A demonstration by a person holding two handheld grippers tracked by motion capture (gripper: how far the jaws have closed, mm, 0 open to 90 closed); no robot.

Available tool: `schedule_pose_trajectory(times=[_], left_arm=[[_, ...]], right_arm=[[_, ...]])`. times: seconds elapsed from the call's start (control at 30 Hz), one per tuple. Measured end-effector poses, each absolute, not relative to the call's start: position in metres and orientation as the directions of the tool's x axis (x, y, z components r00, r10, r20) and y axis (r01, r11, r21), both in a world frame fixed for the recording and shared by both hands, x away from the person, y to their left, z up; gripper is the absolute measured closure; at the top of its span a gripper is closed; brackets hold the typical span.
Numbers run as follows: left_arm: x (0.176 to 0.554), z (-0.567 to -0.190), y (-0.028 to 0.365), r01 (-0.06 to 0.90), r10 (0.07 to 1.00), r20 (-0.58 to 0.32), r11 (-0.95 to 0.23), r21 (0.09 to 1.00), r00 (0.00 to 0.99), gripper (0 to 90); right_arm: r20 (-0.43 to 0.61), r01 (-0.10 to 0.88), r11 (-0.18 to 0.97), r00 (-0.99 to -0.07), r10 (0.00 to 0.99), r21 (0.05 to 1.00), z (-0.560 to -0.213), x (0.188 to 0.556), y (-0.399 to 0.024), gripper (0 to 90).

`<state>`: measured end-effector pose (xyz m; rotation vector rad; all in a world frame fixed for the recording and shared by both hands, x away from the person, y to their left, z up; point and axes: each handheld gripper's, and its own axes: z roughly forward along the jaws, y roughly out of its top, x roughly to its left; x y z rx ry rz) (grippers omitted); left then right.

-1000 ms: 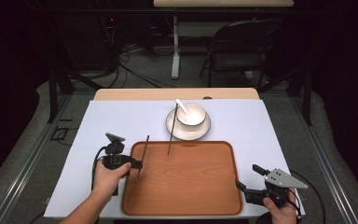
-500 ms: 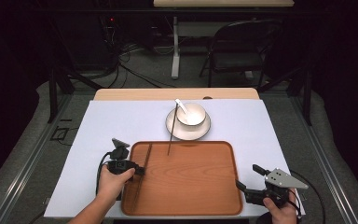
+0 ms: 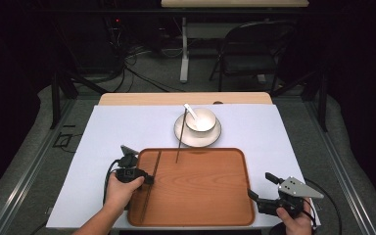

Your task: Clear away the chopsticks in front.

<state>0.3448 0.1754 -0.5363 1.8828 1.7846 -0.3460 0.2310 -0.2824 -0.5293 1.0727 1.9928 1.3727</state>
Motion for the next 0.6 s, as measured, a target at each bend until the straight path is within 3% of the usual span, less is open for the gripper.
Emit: schedule_pose_trajectory(times=[0.6], left_arm=[[0.3457, -0.528, 0.1797, 0.977, 0.824, -0.553, 0.002, 0.215, 0.12, 77.6]], right_arm=[[0.037, 0.327, 0.187, -0.571, 0.82, 0.926, -0.5293, 0.231, -0.2822, 14.8]])
